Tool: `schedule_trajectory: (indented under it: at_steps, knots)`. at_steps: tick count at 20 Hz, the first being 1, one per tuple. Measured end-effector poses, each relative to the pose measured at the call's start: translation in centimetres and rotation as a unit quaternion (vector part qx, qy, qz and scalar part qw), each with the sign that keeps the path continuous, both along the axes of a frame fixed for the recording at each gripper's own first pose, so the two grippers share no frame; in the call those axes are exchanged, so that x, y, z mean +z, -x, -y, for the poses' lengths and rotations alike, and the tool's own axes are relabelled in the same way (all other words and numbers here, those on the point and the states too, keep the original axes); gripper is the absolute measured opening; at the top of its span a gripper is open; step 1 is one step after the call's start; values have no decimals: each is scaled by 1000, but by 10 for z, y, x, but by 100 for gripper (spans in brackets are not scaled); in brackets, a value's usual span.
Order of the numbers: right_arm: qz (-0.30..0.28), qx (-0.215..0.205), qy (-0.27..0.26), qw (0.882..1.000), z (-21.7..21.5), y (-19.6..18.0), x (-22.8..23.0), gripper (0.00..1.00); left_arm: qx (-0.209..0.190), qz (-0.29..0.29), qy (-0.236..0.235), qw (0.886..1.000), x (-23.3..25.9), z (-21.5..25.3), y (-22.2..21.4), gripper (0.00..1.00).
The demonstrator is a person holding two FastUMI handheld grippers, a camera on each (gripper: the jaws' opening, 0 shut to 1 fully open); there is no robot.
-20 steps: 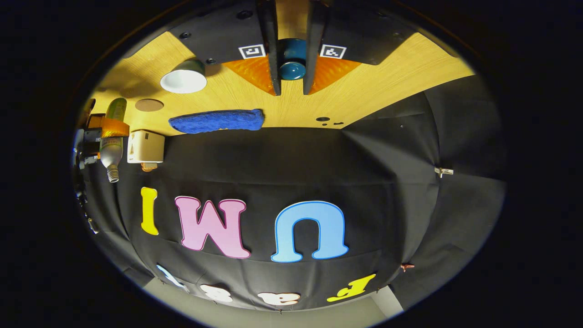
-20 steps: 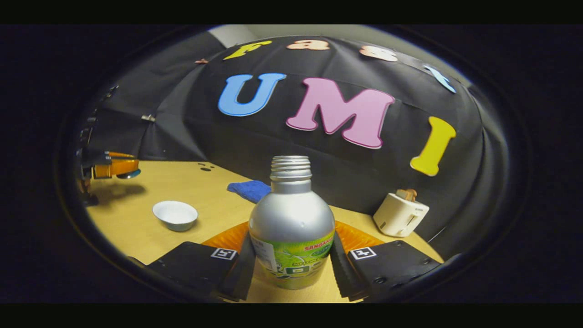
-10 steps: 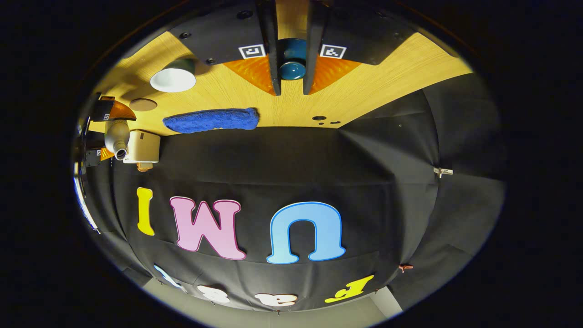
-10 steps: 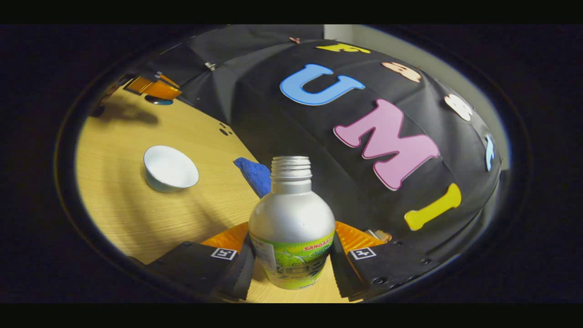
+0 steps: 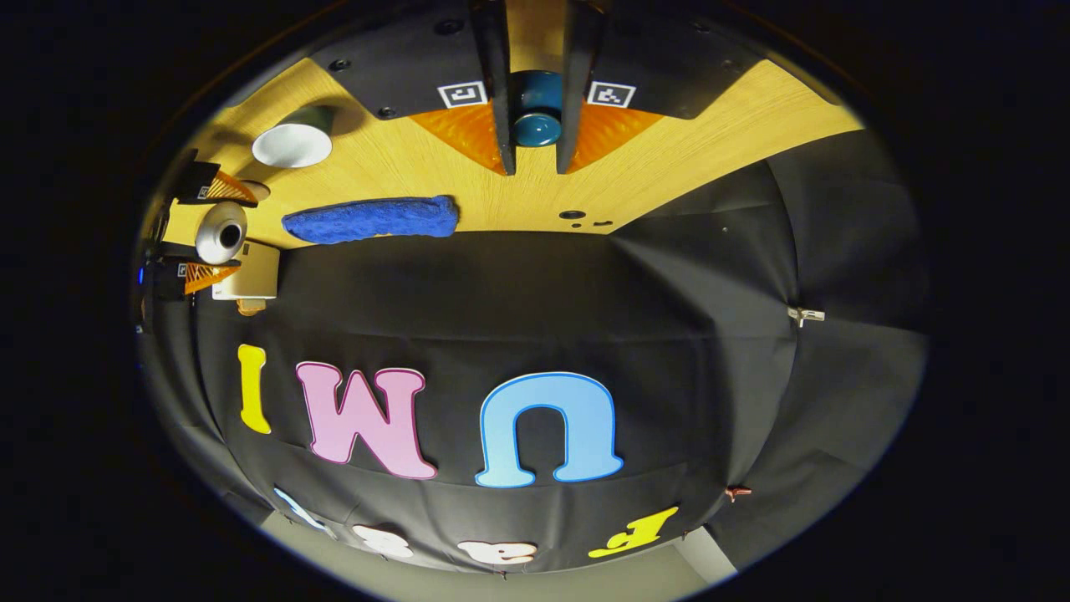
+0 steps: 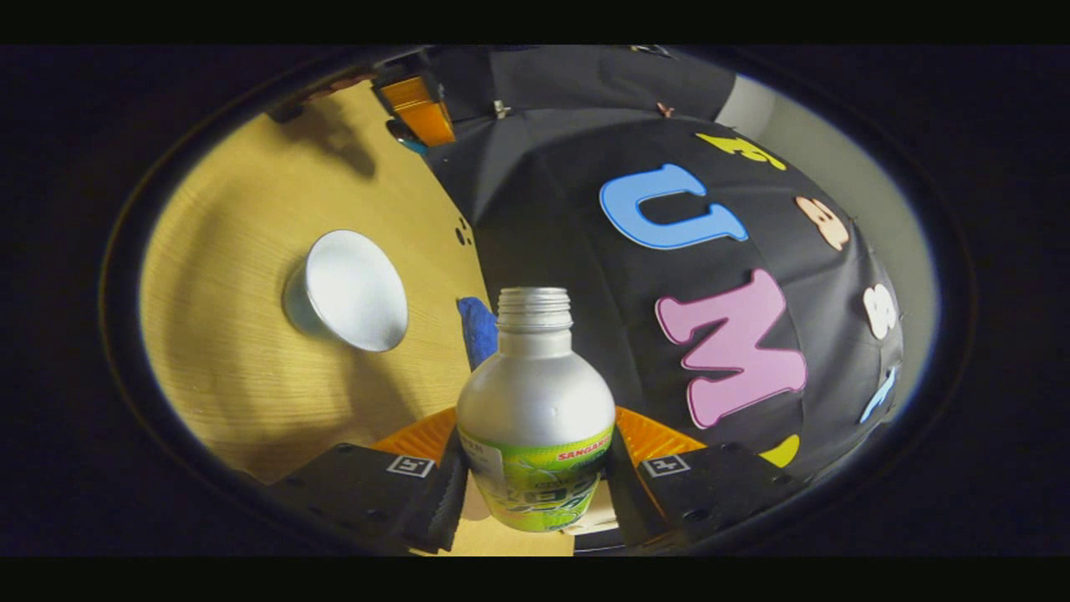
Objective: Open the teacup lid with one hand, grasp the water bottle and pour water into the teacup with the other hand; after pouring, place the water bottle on the coaster and then close the teacup lid.
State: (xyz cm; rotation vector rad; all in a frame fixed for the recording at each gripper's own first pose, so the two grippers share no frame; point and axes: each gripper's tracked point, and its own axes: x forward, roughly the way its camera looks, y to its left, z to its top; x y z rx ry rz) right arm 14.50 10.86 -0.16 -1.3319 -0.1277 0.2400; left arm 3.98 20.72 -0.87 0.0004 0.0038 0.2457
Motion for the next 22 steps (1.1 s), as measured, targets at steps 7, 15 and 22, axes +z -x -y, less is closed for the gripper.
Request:
schedule_trajectory:
  at_steps: [7,15,22]
  knots:
    - [16,12,74,997,-3,-7,-13,74,1,0,1,1000,0,-1,0,29]
    - [41,20,144,989,-5,-9,-22,74,-4,-1,1,1000,0,1,-1,29]
    - [65,28,194,979,-6,-14,-18,74,-8,-1,2,1000,-1,1,-2,29]
